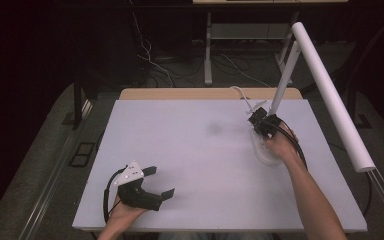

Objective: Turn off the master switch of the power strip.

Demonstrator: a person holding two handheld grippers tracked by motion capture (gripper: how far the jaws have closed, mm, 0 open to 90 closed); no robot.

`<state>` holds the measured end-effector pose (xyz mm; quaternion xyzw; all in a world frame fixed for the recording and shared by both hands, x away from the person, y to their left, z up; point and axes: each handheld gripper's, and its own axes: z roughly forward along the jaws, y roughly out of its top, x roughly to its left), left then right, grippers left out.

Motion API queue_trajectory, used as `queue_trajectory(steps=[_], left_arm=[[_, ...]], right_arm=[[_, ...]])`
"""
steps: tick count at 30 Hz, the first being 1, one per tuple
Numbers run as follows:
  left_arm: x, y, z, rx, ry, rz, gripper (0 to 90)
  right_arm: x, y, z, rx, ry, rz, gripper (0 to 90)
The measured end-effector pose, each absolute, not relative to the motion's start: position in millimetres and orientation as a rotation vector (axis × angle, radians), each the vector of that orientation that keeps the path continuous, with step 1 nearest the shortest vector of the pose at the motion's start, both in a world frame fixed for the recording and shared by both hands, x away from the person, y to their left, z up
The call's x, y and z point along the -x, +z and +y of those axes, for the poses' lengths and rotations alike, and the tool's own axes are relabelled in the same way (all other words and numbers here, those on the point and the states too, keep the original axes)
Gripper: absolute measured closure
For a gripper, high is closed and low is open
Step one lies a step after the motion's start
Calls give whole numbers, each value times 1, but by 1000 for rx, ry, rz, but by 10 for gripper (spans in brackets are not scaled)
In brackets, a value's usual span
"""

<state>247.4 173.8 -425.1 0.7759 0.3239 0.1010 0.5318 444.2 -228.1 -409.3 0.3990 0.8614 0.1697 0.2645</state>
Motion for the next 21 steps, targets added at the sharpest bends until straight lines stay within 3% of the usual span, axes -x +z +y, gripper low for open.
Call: queue_trajectory(steps=[21], left_arm=[[-246,-425,173,-1855,238,766,0]], right_arm=[[-445,-410,-228,-1124,463,2339,895]])
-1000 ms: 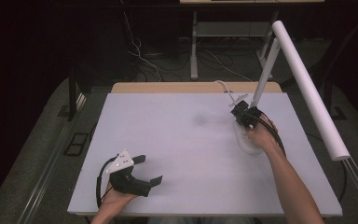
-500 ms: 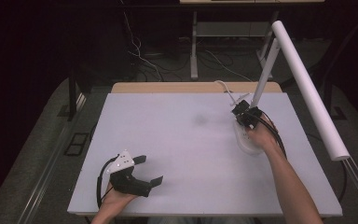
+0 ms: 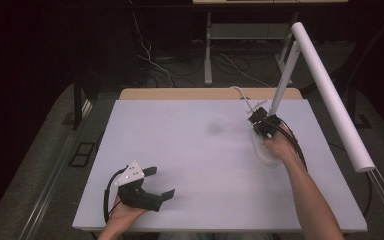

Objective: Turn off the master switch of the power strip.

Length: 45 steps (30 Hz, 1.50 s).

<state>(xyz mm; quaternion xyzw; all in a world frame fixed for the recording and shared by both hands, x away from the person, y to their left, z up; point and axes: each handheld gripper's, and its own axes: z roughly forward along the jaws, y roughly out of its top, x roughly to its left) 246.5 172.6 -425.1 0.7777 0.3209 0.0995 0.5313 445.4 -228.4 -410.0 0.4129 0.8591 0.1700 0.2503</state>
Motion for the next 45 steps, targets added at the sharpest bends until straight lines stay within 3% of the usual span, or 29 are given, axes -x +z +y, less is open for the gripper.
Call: queue_trajectory(steps=[45], left_arm=[[-247,-425,175,-1859,240,764,0]], right_arm=[[-445,-409,-233,-1192,529,2298,895]])
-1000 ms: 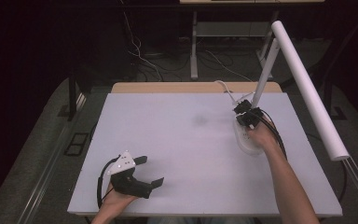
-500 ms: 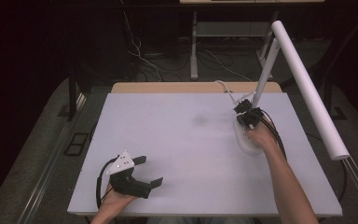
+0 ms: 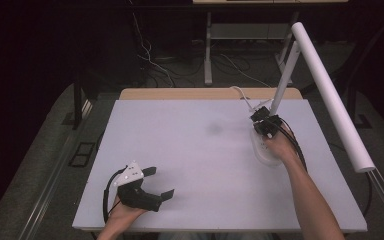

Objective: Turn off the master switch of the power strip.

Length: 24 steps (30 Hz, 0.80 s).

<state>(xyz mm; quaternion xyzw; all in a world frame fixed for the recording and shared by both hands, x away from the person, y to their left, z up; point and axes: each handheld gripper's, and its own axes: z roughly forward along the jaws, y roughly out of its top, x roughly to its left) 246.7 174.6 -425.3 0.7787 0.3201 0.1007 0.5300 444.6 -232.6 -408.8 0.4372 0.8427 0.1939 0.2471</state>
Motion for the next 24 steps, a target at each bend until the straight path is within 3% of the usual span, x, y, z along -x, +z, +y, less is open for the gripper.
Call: queue_trajectory(steps=[24], left_arm=[[-247,-425,174,-1854,236,763,0]], right_arm=[[-421,-386,-224,-1130,564,2296,893]])
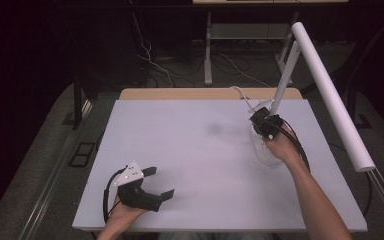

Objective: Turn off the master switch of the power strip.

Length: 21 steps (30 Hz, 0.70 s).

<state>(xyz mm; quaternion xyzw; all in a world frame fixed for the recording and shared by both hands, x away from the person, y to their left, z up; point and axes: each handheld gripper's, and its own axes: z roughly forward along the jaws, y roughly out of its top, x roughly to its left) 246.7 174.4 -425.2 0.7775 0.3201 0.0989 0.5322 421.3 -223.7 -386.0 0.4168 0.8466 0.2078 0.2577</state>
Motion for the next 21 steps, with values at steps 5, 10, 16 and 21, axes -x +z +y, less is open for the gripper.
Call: queue_trajectory(steps=[5,10,16,21], left_arm=[[-247,-425,174,-1856,234,759,0],[-246,-425,174,-1855,234,755,0],[-246,-424,174,-1850,234,757,0],[-246,-424,174,-1851,234,757,0]], right_arm=[[-409,-375,-221,-1090,613,2302,891],[-399,-365,-217,-1046,649,2307,861],[-383,-355,-216,-1056,756,2319,706],[-366,-348,-221,-1047,846,2320,527]])
